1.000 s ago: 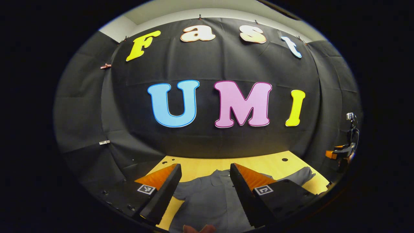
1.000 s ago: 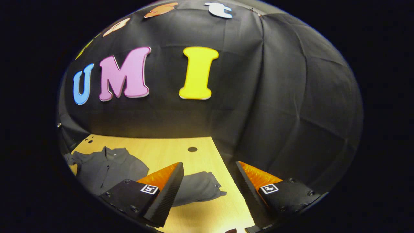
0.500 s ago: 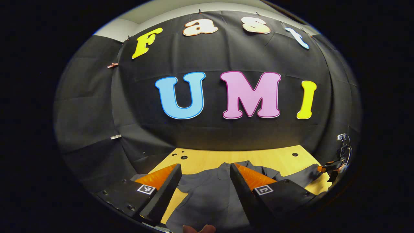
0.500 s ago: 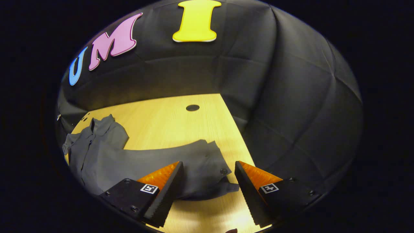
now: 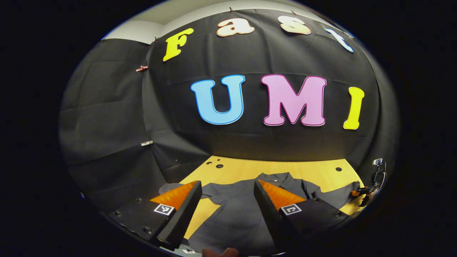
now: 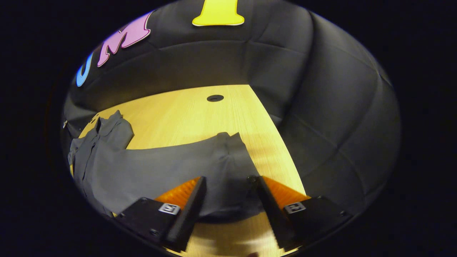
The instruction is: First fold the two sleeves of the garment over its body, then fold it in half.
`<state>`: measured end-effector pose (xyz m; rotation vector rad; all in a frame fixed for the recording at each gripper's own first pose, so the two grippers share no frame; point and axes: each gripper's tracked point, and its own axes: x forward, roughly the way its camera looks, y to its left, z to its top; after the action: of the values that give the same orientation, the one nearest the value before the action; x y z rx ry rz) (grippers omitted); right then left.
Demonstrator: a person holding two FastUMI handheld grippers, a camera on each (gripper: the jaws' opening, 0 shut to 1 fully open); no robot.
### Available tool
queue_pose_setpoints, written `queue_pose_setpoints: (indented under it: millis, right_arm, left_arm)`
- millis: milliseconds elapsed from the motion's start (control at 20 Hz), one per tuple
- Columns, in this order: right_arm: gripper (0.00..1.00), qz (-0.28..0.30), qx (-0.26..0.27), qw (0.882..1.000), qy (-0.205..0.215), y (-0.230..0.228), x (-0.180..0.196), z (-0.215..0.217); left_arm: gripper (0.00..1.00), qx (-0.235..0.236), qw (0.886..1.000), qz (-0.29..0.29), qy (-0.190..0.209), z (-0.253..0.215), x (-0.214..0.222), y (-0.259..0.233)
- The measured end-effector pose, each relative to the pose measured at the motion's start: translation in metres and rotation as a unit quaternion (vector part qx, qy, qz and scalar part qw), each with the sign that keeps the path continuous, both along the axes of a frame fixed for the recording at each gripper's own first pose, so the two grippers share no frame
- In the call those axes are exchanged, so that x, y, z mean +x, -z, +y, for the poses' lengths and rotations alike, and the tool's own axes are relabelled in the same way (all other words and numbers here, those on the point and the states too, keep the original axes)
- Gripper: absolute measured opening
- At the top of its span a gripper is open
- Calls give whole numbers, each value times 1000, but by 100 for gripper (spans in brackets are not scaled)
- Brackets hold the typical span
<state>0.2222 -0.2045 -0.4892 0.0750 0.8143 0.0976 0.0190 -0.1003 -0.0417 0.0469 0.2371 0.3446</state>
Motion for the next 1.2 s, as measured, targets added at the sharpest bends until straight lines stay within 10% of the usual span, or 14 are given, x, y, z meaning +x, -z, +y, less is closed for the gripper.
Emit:
queue_pose_setpoints:
  millis: [150,550,1200]
  right_arm:
    - [8,12,21,1000,8,-2,4,8]
    - [5,-55,13,992,115,-111,-22,-7]
    - [5,-175,-20,972,156,-292,-83,85]
  left_arm:
    - [95,6,1000,-7,-2,8,-12,-2]
    - [96,-29,996,-32,73,52,7,5]
    - [97,-77,984,-45,157,168,34,36]
